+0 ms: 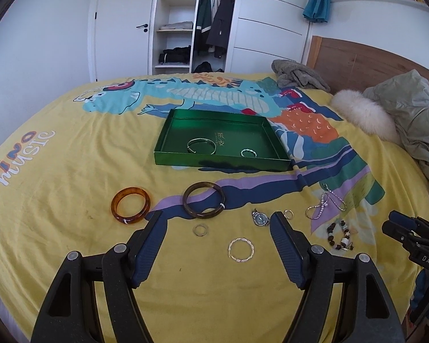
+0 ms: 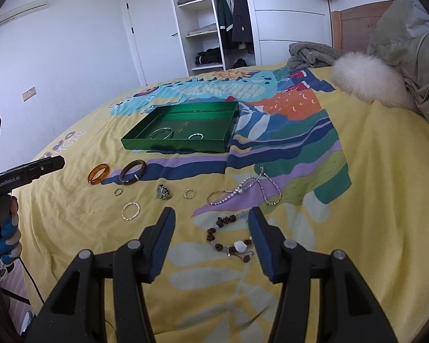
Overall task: Organize jewelry
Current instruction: 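Move the left tool to the second twisted hoop while the right tool approaches the brown-bead bracelet, then close the right tool on the brown-bead bracelet while the left tool grasps the twisted hoop, then lift the twisted hoop with the left tool while the right tool lifts the bead bracelet, then carry the twisted hoop and bead bracelet with both tools over the green tray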
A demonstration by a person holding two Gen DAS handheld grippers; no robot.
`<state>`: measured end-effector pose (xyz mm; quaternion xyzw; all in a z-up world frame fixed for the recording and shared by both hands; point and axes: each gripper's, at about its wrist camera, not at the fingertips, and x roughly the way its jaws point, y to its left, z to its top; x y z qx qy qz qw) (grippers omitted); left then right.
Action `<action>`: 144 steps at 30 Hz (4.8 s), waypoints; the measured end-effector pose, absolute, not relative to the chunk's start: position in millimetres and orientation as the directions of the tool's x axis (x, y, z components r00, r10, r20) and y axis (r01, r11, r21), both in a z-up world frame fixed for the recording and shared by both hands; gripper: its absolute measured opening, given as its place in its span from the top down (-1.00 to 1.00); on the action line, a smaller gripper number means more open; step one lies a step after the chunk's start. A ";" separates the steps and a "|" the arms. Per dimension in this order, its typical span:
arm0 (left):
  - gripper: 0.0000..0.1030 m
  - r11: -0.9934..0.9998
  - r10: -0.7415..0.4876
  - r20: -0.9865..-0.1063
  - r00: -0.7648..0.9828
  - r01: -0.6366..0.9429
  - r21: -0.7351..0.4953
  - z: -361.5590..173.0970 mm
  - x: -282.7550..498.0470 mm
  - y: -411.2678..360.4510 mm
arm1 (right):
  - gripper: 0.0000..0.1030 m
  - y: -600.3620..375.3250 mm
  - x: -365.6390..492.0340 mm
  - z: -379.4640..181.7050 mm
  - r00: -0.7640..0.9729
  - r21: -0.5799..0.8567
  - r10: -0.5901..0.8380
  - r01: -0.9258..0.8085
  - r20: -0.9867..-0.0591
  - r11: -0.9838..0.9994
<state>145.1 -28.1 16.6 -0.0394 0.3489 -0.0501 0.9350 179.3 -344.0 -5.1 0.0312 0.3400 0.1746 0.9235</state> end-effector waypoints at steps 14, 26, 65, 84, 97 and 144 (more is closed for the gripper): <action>-0.49 0.991 -0.125 -0.697 0.706 0.056 -0.121 -22.6 156.7 -26.8 | -0.05 -339.3 195.2 -36.2 0.672 0.182 0.354 -0.314 -0.650 0.932; -0.49 0.991 -0.133 -0.734 0.666 0.082 -0.106 -55.3 156.1 -43.0 | -0.07 -345.5 203.1 -62.2 0.636 0.205 0.380 -0.333 -0.671 0.920; -0.15 0.968 -0.228 -0.785 0.576 0.221 -0.120 -88.2 191.1 -73.7 | 0.79 -316.7 246.0 -115.7 0.465 0.308 0.445 -0.342 -0.765 0.888; 0.48 0.941 -0.296 -0.837 0.460 0.291 -0.173 -118.4 219.7 -82.0 | 0.79 -323.7 246.3 -120.5 0.471 0.356 0.484 -0.337 -0.738 0.871; 0.87 0.896 -0.320 -0.871 0.373 0.418 -0.150 -132.2 213.9 -96.6 | 0.79 -320.4 249.3 -121.8 0.466 0.344 0.474 -0.340 -0.747 0.876; 0.91 0.846 -0.531 -0.488 0.692 0.402 -0.350 62.2 89.2 -14.5 | 0.80 -292.2 130.7 50.5 0.670 0.373 0.573 -0.437 -0.472 0.819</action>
